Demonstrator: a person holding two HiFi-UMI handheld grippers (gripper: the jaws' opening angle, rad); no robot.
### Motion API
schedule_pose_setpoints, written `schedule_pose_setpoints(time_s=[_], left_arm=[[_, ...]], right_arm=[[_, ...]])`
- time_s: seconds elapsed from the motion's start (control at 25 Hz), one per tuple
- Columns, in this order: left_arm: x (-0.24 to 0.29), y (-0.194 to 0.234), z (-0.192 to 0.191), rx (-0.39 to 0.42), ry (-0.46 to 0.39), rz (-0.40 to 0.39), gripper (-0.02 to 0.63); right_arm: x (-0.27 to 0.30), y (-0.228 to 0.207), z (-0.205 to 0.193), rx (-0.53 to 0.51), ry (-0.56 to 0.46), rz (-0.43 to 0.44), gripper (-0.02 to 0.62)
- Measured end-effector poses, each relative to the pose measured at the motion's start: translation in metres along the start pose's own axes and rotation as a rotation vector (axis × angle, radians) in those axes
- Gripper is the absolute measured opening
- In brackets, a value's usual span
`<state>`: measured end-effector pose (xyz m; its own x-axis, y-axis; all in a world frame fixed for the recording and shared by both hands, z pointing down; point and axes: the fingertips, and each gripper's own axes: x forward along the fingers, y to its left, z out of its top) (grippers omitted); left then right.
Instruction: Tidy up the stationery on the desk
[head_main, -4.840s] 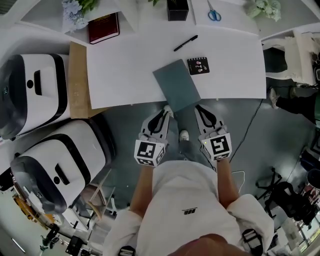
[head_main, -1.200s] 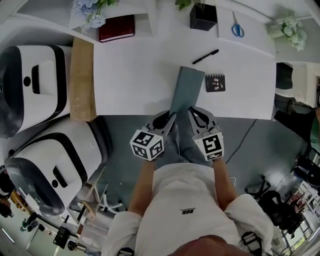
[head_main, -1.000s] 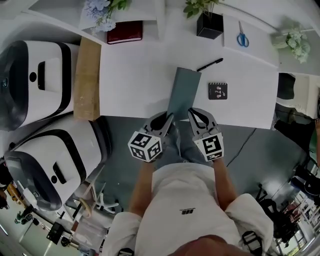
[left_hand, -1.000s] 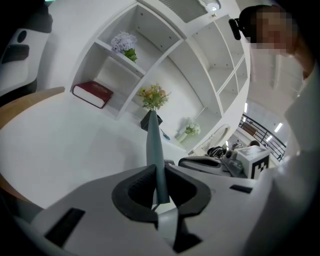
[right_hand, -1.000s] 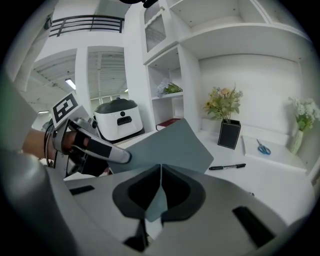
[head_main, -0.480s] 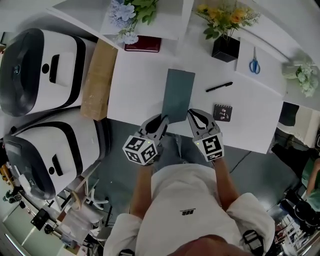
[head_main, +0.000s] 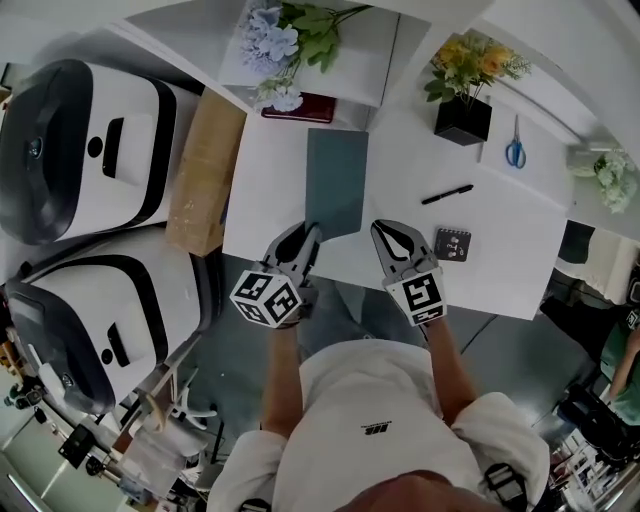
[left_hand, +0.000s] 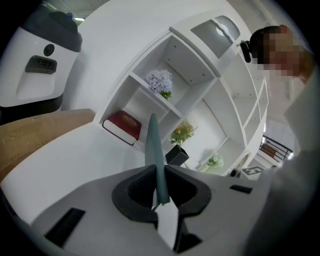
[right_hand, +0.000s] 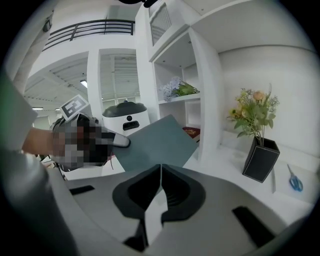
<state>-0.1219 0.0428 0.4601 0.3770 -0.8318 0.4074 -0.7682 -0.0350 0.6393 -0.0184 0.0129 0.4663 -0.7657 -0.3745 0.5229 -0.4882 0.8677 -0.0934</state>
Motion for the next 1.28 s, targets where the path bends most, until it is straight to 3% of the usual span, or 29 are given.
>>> schedule_pose_setpoints(time_s=[0.56,1.28], left_arm=[[0.027,0.044,0.069,0.057,0.026,-0.114,0.0],[0.067,0.08,0.134,0.052,-0.04,-0.153,0.0]], right_arm=[[0.052,0.011,0.04,0.03,-0.023,-0.139,0.002],[0.109,0.028,0.064,0.0,-0.007,-0.123,0.002]])
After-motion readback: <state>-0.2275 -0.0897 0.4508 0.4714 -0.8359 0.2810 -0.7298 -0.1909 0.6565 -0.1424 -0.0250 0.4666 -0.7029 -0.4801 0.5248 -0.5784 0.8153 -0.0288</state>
